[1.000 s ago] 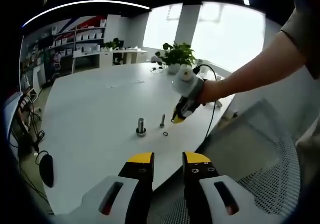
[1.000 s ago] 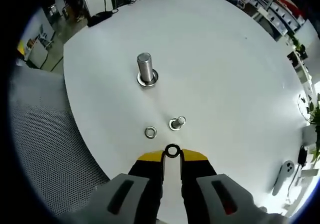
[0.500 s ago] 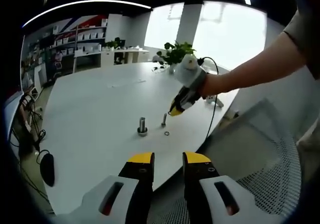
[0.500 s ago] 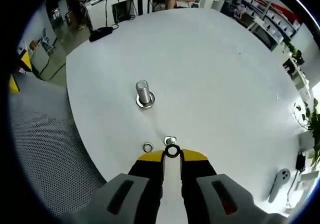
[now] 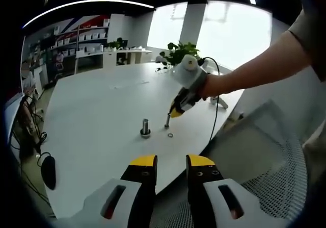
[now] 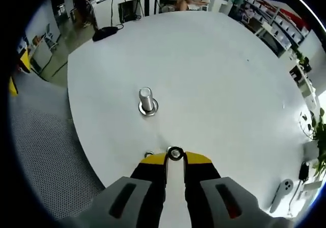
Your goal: Place the washer onto the threaded stud by aligning its center hole with the stud, sliding it down to the base, and recovering from edge contact or off-axis alignment until the washer reaches the visible bottom stop.
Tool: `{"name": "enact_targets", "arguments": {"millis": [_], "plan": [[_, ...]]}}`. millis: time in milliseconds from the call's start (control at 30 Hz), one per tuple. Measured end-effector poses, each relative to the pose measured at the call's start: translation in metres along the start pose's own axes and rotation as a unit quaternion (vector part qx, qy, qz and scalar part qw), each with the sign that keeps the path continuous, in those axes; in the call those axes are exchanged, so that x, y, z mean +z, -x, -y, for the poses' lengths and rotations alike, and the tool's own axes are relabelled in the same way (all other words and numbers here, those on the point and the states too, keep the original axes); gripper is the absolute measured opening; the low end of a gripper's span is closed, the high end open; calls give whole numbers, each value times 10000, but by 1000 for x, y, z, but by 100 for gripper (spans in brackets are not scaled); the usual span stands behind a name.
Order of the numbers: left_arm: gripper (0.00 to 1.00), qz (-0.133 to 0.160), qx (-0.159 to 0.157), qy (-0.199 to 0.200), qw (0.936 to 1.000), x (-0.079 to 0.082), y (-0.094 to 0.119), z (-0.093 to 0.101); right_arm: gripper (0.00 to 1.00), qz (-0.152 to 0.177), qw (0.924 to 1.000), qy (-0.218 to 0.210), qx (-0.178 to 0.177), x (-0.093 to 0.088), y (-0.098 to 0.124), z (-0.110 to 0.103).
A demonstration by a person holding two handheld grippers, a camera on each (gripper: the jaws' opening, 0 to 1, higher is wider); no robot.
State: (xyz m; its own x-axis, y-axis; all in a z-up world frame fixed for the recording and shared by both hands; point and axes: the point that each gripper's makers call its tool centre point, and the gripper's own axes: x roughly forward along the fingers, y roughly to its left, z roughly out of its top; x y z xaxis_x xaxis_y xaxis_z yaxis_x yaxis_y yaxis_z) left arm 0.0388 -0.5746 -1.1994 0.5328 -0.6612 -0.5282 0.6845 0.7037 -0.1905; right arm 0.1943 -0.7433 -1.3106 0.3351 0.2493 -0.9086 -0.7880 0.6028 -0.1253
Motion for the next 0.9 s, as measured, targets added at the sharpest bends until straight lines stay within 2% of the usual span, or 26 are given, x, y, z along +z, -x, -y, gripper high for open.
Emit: {"name": "enact_targets", "arguments": {"millis": [500, 900], "plan": [[20, -5, -4, 14, 10000, 0, 0, 0, 14, -206, 9997, 42, 119, -4, -12, 0], [20, -31, 14, 23, 10000, -1, 0, -1, 14, -513, 9983, -36, 270, -17, -39, -4]]}}
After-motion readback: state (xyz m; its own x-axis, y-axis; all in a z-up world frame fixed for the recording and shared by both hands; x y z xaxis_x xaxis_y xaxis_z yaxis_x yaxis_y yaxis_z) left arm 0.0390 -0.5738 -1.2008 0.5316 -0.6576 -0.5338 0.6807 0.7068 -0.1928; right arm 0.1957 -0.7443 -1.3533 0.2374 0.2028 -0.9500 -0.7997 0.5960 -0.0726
